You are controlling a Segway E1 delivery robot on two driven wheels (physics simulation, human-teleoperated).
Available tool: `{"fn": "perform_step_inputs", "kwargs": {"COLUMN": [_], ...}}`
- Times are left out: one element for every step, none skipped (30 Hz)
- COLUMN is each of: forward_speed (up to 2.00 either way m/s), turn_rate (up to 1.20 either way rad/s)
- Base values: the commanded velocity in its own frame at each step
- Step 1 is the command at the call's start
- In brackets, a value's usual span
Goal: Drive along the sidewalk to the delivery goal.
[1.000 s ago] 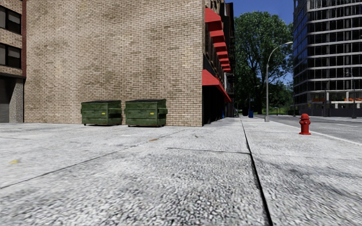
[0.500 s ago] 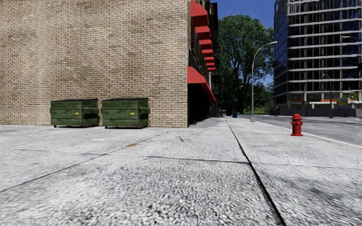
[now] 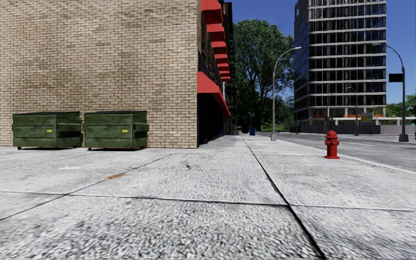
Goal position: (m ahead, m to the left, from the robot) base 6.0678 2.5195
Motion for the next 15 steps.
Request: {"fn": "perform_step_inputs", "kwargs": {"forward_speed": [1.55,1.55,1.55,1.55,1.55,1.55,1.55,1.55,1.55,1.55,1.55,1.55,1.55,1.55,1.55], "turn_rate": [-0.02,-0.02,-0.02,-0.02,-0.02,-0.02,-0.02,-0.02,-0.08,-0.62,-0.83,-0.89,-0.88,-0.06,-0.06]}}
